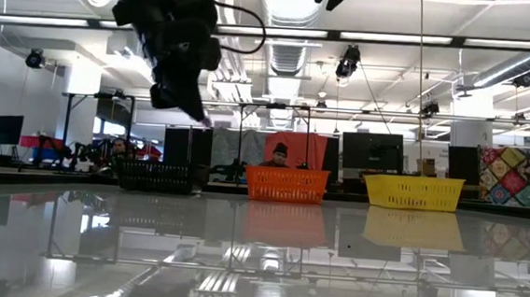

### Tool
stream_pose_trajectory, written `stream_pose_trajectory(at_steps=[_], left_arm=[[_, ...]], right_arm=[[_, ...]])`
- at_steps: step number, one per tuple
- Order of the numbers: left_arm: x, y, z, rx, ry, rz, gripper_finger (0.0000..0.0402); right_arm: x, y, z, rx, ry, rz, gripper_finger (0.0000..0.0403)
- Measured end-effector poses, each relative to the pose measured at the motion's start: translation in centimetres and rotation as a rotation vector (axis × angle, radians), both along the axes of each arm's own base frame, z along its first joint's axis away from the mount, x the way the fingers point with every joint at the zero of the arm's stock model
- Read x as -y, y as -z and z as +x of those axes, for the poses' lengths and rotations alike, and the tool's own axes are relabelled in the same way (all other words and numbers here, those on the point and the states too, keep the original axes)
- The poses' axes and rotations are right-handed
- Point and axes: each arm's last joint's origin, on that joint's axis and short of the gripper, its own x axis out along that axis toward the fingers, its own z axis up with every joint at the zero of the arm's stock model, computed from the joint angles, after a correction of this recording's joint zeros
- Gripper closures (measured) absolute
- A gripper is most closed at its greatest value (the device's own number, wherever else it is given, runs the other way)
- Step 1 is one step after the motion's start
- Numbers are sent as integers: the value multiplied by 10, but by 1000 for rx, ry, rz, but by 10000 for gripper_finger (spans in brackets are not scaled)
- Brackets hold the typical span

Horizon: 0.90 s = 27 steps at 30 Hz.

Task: Sort Halloween decoration
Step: Put the witch hat toy into the yellow bin

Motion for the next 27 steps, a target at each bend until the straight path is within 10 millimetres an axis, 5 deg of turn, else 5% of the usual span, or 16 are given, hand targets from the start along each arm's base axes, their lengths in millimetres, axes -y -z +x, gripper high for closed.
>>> stream_pose_trajectory(at_steps=[14, 27], left_arm=[[-15, -26, 21, 185, 44, 73, 402], [-47, -40, 84, 237, 124, 155, 401]], right_arm=[[9, -2, -2, -10, 78, -161, 284], [39, -16, -21, -8, 168, -253, 284]])
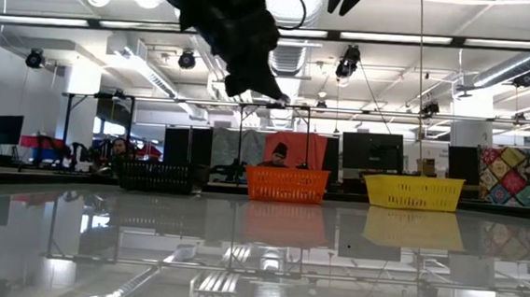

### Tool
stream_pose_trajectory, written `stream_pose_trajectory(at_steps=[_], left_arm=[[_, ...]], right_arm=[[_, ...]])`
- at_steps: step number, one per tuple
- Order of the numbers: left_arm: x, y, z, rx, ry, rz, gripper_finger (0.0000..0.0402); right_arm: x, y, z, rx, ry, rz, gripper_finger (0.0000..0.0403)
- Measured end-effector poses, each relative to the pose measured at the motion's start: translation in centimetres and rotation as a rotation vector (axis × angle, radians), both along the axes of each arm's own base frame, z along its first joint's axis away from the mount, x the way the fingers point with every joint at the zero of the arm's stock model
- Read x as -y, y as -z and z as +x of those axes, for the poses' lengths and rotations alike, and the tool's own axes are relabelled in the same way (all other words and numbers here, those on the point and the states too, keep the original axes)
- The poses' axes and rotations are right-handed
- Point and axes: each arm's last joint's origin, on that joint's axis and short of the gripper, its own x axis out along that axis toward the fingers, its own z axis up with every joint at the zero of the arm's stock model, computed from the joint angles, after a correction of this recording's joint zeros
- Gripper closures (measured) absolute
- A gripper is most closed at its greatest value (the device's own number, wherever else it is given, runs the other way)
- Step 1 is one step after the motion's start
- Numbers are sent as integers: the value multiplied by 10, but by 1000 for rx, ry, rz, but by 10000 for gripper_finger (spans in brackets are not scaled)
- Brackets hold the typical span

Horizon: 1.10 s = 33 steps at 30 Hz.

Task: Sort Halloween decoration
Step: Put the witch hat toy into the yellow bin

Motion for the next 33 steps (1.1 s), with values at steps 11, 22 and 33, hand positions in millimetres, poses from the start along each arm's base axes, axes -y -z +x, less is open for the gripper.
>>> stream_pose_trajectory(at_steps=[11, 22, 33], left_arm=[[-26, 1, 38, 28, 44, 77, 401], [-57, 15, 73, 91, 99, 39, 401], [-85, 17, 119, 158, 148, 28, 401]], right_arm=[[5, -14, -18, 10, -4, -47, 284], [17, -19, -26, -41, 33, -145, 284], [46, -21, -37, -103, 101, -193, 284]])
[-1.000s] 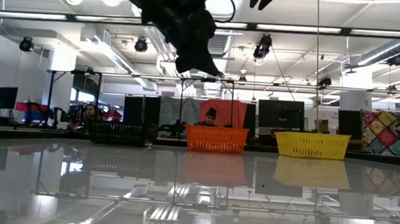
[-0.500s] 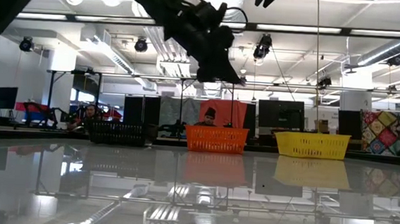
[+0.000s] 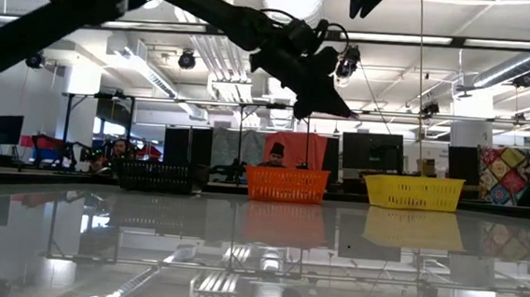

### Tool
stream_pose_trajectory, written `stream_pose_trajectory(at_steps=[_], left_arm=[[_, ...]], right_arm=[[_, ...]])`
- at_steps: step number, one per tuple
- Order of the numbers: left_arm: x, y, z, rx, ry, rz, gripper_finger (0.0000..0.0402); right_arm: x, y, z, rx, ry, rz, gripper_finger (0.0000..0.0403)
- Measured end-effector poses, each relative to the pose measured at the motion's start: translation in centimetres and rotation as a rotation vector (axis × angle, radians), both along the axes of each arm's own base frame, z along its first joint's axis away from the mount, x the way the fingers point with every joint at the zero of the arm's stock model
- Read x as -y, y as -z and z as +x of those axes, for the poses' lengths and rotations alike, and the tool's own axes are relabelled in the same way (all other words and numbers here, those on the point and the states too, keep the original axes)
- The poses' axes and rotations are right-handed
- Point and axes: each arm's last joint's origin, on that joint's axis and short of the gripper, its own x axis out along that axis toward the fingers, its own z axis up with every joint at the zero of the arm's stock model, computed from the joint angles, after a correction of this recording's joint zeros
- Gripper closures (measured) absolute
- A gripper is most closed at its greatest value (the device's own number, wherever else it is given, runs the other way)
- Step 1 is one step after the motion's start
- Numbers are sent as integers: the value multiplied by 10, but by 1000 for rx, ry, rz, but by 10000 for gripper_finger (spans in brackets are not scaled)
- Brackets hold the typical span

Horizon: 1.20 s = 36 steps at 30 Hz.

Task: Sort Halloween decoration
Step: Put the witch hat toy into the yellow bin

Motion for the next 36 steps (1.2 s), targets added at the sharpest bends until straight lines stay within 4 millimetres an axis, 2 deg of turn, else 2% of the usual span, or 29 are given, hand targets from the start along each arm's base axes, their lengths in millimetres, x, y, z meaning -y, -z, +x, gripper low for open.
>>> stream_pose_trajectory(at_steps=[8, 13, 24, 28, 36], left_arm=[[-11, 14, 24, -44, 35, -2, 401], [-13, 28, 27, -19, 52, -26, 401], [-13, 16, 36, 147, 109, 15, 401], [-14, 20, 39, 165, 94, -2, 401], [-20, 49, 51, 185, 33, -95, 401]], right_arm=[[7, -5, -10, 9, 27, -8, 284], [7, -6, -12, 16, 27, -7, 284], [6, -8, -14, 60, 56, 4, 284], [6, -8, -14, 80, 73, 9, 284], [6, -7, -13, 88, 81, 12, 284]])
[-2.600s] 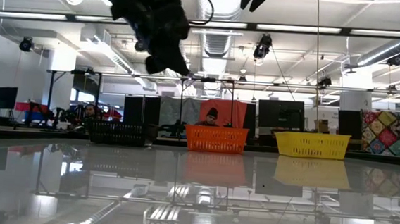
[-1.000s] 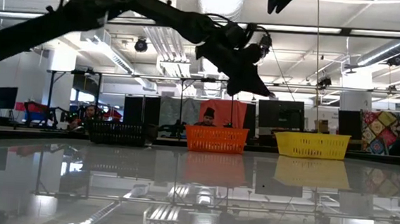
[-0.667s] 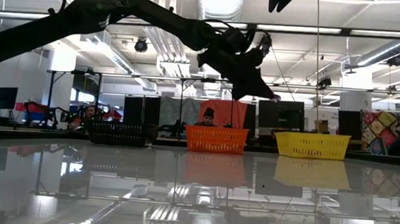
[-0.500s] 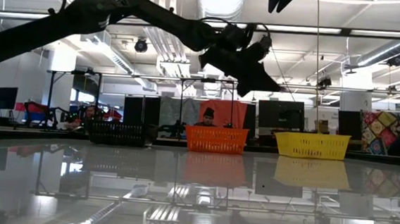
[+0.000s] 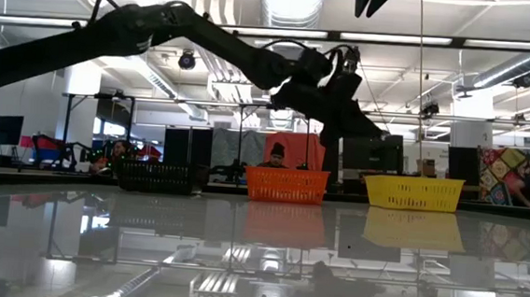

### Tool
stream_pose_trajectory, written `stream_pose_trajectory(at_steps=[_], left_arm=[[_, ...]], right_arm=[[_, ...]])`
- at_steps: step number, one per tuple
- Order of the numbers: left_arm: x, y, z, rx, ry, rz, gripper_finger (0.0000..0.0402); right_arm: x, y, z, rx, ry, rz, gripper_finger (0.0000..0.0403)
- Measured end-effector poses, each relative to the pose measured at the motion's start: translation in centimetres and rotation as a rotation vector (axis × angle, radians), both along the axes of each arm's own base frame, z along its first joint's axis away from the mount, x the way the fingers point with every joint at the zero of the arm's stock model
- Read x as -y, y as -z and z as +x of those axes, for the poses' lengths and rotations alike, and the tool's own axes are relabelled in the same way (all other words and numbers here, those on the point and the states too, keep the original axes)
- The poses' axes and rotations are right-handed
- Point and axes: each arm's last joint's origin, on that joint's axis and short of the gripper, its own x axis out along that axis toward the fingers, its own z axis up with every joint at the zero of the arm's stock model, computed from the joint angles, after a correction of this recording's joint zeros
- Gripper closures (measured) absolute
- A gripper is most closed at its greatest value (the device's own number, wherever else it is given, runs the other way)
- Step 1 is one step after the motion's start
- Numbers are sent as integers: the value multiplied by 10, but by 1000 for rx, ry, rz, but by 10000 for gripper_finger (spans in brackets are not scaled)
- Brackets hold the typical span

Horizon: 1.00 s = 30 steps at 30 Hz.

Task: Sort Halloween decoration
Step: Put the witch hat toy into the yellow bin

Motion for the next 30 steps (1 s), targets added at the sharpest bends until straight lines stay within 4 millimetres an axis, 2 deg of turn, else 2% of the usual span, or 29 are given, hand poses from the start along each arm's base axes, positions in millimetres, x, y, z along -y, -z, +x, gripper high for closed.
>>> stream_pose_trajectory(at_steps=[9, 12, 30], left_arm=[[-6, 21, 12, -8, -72, -172, 401], [-6, 22, 13, 7, -97, -230, 401], [-7, 27, 14, -7, -102, -268, 397]], right_arm=[[0, 0, 0, 1, 1, 0, 284], [0, 0, 0, 3, -4, 7, 284], [0, 1, 1, 1, -19, 21, 284]])
